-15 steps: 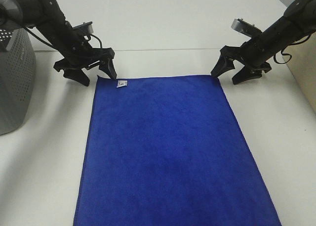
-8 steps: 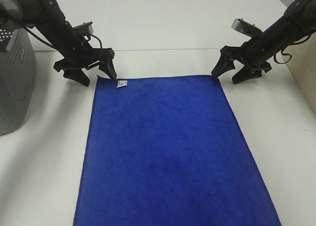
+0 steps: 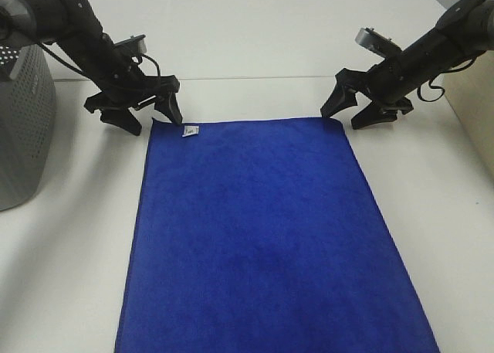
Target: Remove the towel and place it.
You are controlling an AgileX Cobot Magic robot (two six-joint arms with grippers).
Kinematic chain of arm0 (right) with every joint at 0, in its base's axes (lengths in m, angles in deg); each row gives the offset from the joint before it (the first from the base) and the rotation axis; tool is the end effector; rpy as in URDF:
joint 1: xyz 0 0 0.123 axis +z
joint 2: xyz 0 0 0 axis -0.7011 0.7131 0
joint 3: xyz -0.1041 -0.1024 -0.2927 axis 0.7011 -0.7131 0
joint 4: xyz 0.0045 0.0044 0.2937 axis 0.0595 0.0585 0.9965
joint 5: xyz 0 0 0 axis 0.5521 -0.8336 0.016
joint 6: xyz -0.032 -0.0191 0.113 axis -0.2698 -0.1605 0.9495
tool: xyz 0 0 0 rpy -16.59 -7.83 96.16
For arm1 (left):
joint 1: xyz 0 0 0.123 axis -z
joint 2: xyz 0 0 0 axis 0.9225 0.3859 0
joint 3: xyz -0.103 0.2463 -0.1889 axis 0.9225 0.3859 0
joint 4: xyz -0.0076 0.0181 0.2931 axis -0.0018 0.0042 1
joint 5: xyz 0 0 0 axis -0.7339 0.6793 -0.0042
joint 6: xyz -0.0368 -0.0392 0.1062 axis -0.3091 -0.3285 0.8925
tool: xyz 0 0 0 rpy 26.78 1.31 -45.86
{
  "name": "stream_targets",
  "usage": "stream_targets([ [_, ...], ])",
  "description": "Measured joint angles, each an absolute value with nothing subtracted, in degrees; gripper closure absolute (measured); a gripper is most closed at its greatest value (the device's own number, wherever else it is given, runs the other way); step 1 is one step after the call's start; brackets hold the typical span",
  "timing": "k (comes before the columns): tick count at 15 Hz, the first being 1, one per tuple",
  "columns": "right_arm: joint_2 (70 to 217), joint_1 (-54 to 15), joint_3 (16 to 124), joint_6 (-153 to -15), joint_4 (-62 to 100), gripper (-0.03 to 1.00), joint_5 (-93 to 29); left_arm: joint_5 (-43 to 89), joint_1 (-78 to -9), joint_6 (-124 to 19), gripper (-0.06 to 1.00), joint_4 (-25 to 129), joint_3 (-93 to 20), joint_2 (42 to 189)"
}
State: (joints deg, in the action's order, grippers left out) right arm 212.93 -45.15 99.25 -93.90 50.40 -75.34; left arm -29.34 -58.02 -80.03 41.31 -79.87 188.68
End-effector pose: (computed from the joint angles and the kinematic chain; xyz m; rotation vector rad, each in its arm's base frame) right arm 0.5778 0.0533 0.0669 -0.2336 2.7335 0.7146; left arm 0.5956 -0.1383 0.0868 0.1221 2.8347 -0.5567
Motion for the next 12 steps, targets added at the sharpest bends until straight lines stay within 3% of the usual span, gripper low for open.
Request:
stream_targets([
  [9, 213.51, -38.61, 99.43, -95.5, 50.17, 0.29, -71.21, -26.48, -53.38, -78.31, 0.2, 39.02, -79.87, 189.14],
  [12, 213.56, -38.61, 99.43, -95.56, 48.05, 0.44, -70.58, -26.42, -53.32, -78.19, 0.29, 39.42, -79.87, 189.2],
])
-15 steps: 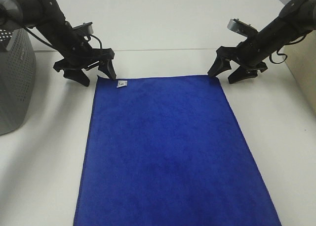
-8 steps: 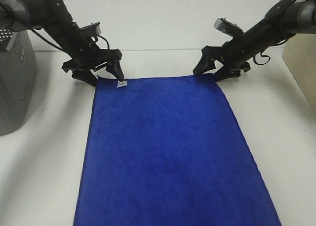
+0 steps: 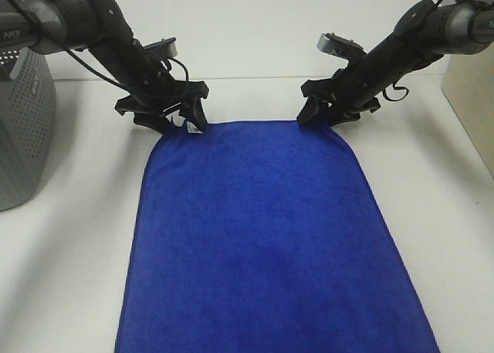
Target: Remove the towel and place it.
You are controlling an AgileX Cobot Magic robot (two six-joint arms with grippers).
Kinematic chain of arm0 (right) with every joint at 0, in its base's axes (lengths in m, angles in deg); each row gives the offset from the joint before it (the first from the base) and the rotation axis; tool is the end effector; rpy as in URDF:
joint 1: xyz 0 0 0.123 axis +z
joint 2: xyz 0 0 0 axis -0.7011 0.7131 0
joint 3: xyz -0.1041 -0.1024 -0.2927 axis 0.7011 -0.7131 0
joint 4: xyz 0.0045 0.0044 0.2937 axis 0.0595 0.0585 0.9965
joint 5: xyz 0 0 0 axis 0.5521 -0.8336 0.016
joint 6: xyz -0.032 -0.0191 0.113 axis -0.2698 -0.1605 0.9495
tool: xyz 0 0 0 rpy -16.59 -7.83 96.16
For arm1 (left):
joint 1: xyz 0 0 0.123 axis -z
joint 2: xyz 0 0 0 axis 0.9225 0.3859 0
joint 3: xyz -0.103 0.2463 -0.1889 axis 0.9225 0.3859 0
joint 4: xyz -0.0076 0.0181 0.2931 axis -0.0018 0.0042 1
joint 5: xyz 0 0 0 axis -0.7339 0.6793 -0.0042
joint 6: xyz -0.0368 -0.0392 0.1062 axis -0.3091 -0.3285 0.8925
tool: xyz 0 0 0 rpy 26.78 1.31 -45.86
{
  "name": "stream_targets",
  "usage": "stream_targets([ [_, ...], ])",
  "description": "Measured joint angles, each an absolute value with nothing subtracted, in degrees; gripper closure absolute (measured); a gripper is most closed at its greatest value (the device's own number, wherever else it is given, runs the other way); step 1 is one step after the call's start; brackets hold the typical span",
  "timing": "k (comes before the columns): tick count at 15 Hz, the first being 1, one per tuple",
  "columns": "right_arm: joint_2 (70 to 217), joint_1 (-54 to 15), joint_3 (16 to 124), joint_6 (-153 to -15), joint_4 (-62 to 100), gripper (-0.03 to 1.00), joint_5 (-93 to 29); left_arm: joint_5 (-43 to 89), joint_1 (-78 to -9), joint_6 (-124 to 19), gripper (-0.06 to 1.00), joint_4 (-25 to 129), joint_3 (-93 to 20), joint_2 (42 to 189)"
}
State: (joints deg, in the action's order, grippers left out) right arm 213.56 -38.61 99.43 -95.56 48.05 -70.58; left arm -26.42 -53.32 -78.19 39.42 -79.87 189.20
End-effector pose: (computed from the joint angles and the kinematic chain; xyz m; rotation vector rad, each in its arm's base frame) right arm 0.5766 0.1127 0.0601 -0.4236 2.6924 0.6331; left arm 0.5875 -0.1895 0.0840 0.2404 2.7893 -0.5967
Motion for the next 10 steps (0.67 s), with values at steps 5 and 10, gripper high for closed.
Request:
stream_targets([
  [5, 214.02, -38.61, 99.37, -95.44, 46.73, 0.93, -69.21, -23.1, -53.32, -77.85, 0.79, 39.99, -79.81, 189.83],
  [10, 214.02, -38.61, 99.54, -95.67, 46.56, 0.95, -67.66, -20.58, -53.32, -76.02, 0.94, 40.11, -79.81, 189.83],
])
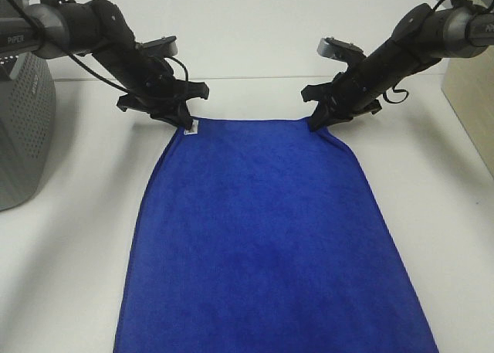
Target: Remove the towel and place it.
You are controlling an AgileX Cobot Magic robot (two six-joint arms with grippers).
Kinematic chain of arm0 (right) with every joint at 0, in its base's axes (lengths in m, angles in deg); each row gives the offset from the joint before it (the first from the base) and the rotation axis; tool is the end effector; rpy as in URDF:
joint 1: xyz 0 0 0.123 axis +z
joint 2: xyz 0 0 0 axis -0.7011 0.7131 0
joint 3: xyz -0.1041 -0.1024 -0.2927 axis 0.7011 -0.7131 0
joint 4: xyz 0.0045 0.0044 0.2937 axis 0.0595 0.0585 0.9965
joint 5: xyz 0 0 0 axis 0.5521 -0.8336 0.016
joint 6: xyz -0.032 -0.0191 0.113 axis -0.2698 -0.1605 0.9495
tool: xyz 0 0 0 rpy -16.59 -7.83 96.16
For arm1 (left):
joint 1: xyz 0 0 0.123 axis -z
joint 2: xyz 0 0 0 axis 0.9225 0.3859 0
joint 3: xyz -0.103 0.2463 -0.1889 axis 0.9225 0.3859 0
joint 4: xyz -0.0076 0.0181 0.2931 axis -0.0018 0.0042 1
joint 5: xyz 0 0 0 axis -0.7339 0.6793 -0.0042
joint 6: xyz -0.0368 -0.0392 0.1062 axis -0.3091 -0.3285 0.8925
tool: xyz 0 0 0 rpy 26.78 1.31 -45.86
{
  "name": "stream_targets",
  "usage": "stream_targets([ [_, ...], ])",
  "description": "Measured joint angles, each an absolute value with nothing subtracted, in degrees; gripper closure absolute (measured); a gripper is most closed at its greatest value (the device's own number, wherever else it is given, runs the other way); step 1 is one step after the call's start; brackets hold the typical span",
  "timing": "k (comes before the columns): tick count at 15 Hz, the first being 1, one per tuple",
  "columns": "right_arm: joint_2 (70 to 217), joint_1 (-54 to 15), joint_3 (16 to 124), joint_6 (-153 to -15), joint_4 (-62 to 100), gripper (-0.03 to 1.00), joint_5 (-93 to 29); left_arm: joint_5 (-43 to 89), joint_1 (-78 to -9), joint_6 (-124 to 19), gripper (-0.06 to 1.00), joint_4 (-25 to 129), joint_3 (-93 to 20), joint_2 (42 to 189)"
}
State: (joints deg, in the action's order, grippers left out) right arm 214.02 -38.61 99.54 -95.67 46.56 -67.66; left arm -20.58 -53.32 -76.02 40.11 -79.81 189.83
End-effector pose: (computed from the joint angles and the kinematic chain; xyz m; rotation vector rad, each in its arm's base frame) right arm 0.5818 0.1090 0.0557 -0.4239 2.6696 0.5702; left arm 0.5986 -0.1877 0.0798 0.2594 2.6993 -0.5454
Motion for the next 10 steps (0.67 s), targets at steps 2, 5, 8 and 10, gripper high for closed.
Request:
stream_targets([
  [2, 214.02, -38.5, 101.03, -97.1, 44.56, 0.95, -64.91, -18.8, -53.32, -74.81, 0.94, 40.11, -80.38, 189.83],
  [5, 214.02, -38.5, 105.67, -99.05, 43.41, 0.95, -61.59, -14.16, -53.32, -72.98, 0.94, 40.11, -83.65, 189.83],
  [8, 214.02, -38.5, 109.97, -101.57, 43.35, 0.95, -59.07, -9.35, -53.32, -72.23, 0.94, 40.62, -86.68, 189.83],
  [10, 214.02, -38.5, 111.52, -103.01, 43.35, 0.95, -56.6, -5.62, -53.32, -70.63, 0.94, 41.14, -87.2, 189.83],
])
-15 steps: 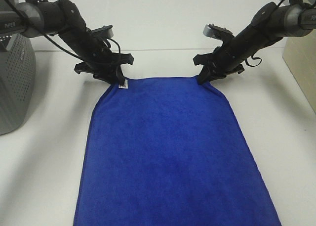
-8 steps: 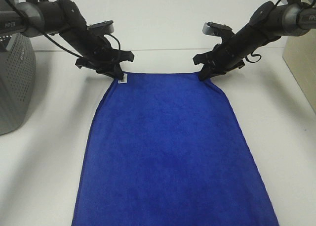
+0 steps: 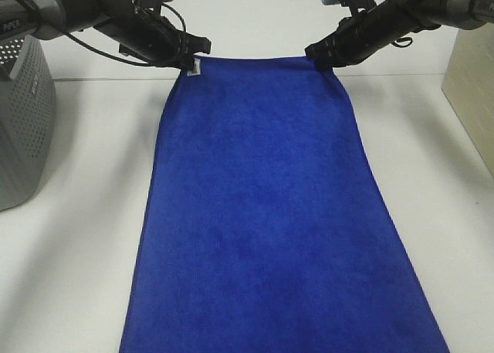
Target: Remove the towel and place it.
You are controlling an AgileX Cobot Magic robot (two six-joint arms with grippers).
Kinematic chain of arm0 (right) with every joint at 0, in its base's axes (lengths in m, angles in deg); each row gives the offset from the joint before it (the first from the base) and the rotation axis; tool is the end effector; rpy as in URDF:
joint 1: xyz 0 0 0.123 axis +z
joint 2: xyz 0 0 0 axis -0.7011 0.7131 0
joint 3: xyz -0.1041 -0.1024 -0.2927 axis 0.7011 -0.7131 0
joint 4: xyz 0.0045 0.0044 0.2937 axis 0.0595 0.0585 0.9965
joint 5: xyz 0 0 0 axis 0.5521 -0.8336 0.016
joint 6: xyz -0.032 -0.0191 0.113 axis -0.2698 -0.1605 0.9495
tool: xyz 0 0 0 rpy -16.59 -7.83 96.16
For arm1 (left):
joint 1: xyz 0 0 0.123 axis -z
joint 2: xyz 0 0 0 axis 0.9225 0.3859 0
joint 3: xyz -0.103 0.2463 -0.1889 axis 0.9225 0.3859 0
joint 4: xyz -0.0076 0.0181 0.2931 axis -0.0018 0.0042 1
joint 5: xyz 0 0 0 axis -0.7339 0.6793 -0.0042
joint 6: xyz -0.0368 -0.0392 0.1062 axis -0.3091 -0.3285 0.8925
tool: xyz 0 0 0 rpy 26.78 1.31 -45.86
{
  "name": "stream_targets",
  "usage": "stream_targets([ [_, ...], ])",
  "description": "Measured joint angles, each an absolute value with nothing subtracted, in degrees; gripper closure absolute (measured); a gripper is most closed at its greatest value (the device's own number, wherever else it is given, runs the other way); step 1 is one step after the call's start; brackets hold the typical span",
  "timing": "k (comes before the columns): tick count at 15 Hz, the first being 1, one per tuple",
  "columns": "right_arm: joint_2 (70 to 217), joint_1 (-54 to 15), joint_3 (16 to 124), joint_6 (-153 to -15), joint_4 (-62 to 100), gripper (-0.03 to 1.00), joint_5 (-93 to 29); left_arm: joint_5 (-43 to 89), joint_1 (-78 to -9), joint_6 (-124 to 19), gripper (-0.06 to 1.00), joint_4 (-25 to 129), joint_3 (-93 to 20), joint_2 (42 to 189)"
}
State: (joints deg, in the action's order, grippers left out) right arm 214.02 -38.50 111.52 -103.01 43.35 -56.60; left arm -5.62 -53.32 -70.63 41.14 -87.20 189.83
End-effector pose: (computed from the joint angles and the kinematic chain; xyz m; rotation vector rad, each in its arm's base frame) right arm 0.6409 0.1029 0.1315 -0.5460 2.2929 0.2913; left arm 0.6448 -0.1877 0.1401 0.2974 2.3092 -0.4256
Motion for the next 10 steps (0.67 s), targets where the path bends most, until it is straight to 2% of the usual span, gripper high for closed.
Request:
stream_targets([
  [10, 214.37, -37.98, 112.03, -104.5, 44.5, 0.95, -46.23, 10.31, -52.17, -61.35, 0.94, 41.88, -87.2, 190.57],
])
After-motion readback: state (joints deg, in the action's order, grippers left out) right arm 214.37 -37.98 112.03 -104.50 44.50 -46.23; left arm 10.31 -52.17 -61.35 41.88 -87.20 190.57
